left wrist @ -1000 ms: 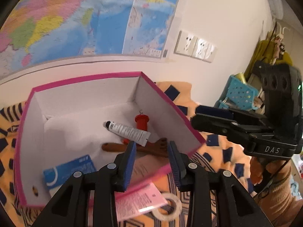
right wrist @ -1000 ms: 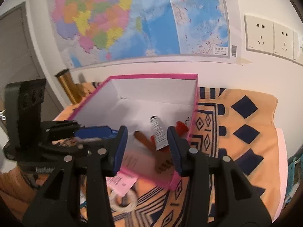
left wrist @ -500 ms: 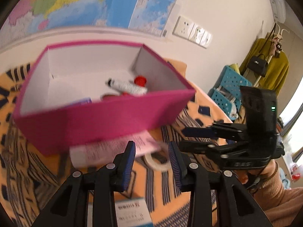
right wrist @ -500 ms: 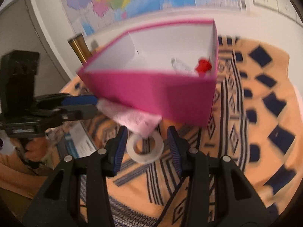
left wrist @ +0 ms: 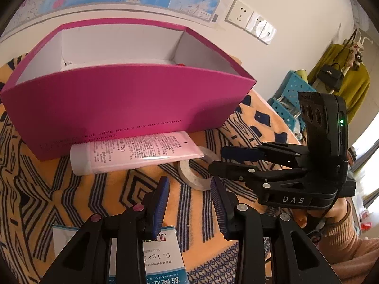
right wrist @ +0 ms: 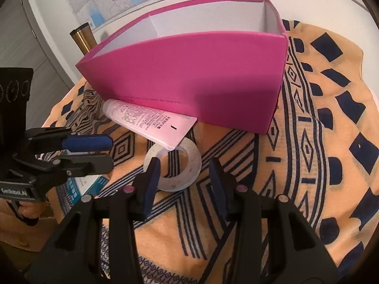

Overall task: Organize rigid objects
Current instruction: 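Withdraw the right gripper and move it to the white tape roll, then grasp the white tape roll by its rim with the right gripper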

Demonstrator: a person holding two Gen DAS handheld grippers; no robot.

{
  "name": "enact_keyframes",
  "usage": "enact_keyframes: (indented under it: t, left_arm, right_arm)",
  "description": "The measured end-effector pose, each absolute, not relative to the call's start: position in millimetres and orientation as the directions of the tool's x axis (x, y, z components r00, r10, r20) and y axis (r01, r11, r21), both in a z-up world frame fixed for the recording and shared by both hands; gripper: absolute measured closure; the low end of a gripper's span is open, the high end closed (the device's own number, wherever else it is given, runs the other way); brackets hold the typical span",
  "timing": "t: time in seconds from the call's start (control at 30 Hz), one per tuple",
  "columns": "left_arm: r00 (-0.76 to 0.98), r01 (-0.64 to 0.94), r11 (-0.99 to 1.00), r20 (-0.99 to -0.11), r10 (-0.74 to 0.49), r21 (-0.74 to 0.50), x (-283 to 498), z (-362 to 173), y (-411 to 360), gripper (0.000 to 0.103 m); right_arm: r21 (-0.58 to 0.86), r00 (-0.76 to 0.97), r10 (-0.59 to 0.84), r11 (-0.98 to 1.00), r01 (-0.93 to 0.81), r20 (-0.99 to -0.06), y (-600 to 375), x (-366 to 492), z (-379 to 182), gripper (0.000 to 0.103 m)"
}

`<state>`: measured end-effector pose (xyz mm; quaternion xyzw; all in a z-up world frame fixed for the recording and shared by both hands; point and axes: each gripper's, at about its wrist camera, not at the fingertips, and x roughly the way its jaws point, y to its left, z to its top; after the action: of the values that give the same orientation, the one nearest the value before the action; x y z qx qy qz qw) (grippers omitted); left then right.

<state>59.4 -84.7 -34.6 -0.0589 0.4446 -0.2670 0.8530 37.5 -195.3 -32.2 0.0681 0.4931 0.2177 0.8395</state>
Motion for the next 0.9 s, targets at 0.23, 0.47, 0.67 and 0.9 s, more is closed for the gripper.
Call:
enact_keyframes:
  t: [0.23,0.47,0.67,0.9]
  left_arm:
    - [0.456,0.395,0.857,-0.738,-0.497,-0.333,59.9,-39.6,-88.0,0.067]
    - [0.446,0.401,0.855,-0.746,-0.495,-0.328,61.2,-43.4,-93.8,0.067]
    - [0.433,0.419,0.847,-0.748,-0.503,-0.327,60.1,-44.6,-100.7,0.067]
    - [0.410,0.442,0.832,-0.750,-0.519,-0.335,61.6,-47.8,-110.0,0.067]
  right_arm:
    - [0.308,0.408,0.412,0.903,-0.298,-0.815,-186.3,42.3,-39.1,0.057]
    - [0.250,0.411,0.365,0.918,-0.307,-0.835,-180.0,40.5,-38.8,0.075]
    - [0.248,0.414,0.367,0.917,-0.313,-0.833,-184.4,32.6,-33.2,0.079]
    - [0.305,0.404,0.408,0.905,-0.297,-0.818,-200.7,16.0,-27.4,0.090]
